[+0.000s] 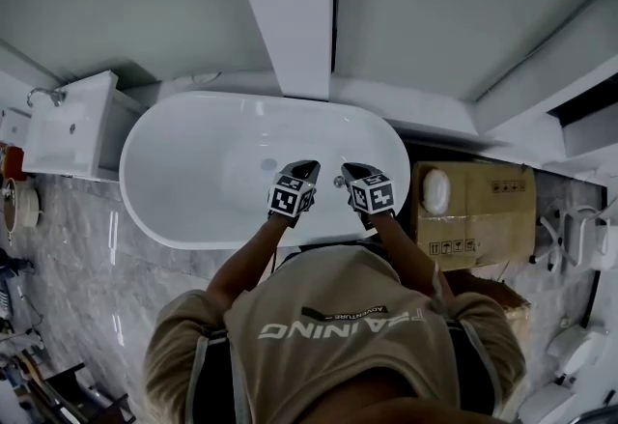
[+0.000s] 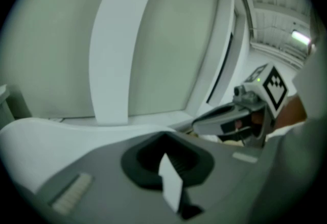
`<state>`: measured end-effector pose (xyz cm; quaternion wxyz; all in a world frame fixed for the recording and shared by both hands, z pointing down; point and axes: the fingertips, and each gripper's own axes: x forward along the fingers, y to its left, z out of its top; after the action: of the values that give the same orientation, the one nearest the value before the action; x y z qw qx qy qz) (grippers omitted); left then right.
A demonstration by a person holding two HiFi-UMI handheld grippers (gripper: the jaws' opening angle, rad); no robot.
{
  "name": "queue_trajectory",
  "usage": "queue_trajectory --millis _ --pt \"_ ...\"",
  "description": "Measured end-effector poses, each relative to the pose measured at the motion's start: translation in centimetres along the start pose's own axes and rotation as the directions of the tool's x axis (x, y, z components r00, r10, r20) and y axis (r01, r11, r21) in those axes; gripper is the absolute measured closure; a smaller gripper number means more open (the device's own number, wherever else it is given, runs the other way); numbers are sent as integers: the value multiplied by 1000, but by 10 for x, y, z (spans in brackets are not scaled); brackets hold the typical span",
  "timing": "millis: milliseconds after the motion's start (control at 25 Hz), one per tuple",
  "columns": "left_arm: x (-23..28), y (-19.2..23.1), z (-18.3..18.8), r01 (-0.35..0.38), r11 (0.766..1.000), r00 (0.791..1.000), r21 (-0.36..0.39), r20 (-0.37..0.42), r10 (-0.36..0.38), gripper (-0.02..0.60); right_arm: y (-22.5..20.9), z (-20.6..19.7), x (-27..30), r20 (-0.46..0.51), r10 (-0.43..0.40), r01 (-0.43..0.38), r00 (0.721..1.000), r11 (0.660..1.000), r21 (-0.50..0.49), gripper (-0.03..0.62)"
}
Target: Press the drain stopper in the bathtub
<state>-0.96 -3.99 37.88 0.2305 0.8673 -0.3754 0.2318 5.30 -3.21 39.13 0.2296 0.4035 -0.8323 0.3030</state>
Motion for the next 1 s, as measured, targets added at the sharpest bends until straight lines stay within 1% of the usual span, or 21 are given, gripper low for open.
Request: queue_trajectory --millis 120,240,440,520,640,800,840,920,1000 --pt "-6 3 20 0 1000 998 -15 61 1 580 3 21 -9 50 5 -3 999 1000 -28 585" --pt "-21 6 36 -18 999 995 -26 102 21 580 15 37 -17 87 27 -23 996 998 -51 585" --pt "-45 17 81 -52 999 981 -10 186 53 580 29 88 -28 175 32 -10 984 992 -128 585" --pt "-56 17 103 -75 997 973 20 222 69 580 35 108 -37 214 42 -10 976 989 -146 585" --pt "-68 13 139 -128 987 959 102 266 96 580 41 134 -56 258 63 -20 964 986 -167 585" --pt "-94 5 183 -149 979 935 141 341 93 580 54 167 -79 305 81 -11 949 974 -225 585" --pt "-102 4 193 -159 974 930 160 355 94 580 57 175 -84 318 83 -5 945 971 -239 585" --pt "-116 -1 209 -191 958 923 215 372 101 580 61 193 -94 346 78 19 935 963 -269 585" --pt "-128 -4 224 -217 942 916 257 387 106 580 66 211 -105 387 78 43 919 955 -293 585"
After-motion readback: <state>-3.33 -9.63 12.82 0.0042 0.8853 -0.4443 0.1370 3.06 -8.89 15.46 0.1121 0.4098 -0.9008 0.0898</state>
